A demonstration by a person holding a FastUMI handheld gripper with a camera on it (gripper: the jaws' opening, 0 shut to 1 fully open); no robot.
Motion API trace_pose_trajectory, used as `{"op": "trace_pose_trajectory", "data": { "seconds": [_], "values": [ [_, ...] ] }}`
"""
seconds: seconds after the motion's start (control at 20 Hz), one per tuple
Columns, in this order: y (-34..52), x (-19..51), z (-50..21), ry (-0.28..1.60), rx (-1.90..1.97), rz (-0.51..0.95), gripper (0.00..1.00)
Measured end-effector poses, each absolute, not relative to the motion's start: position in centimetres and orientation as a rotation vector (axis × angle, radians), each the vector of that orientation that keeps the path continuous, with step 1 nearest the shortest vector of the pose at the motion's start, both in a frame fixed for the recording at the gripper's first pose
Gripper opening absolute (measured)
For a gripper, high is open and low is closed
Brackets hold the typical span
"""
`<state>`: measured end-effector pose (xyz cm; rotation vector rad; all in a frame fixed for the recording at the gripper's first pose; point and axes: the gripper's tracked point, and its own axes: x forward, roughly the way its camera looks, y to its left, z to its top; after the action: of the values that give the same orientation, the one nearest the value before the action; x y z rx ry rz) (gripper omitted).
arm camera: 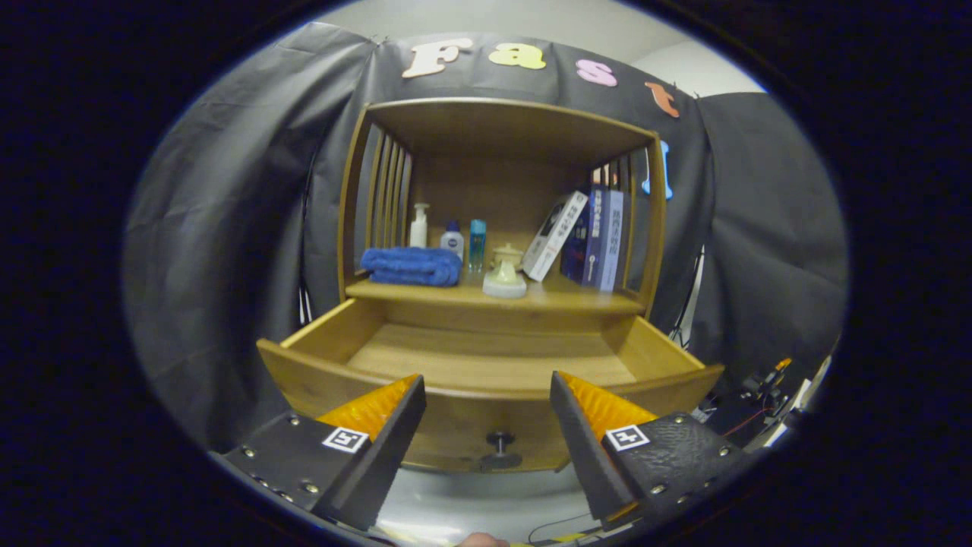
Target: Pull open the drawer, take out the items inside it, and place them on the countertop above the cabinet.
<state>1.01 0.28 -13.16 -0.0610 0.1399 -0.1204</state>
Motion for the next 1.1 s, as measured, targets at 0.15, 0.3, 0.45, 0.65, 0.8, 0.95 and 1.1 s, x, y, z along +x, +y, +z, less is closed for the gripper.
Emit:
{"op": "trace_pose_trajectory", "data": {
  "seconds": [0.15,0.3,0.45,0.65,0.8,0.95,1.1],
  "values": [
    [-0.1,1.6,-17.1,0.203,-0.025,-0.123,0.98],
    [-0.2,3.0,-20.3,0.279,-0.017,-0.118,0.98],
    [-1.5,3.8,-23.3,0.404,-0.115,-0.169,0.98],
    [-1.3,5.2,-23.3,0.336,0.003,-0.127,0.97],
    [-1.6,6.7,-23.4,0.318,0.027,-0.104,0.97],
    [-1.9,8.6,-23.0,0.29,0.032,-0.102,0.97],
    [-1.8,10.9,-22.8,0.267,0.033,-0.102,0.97]
  ]
}}
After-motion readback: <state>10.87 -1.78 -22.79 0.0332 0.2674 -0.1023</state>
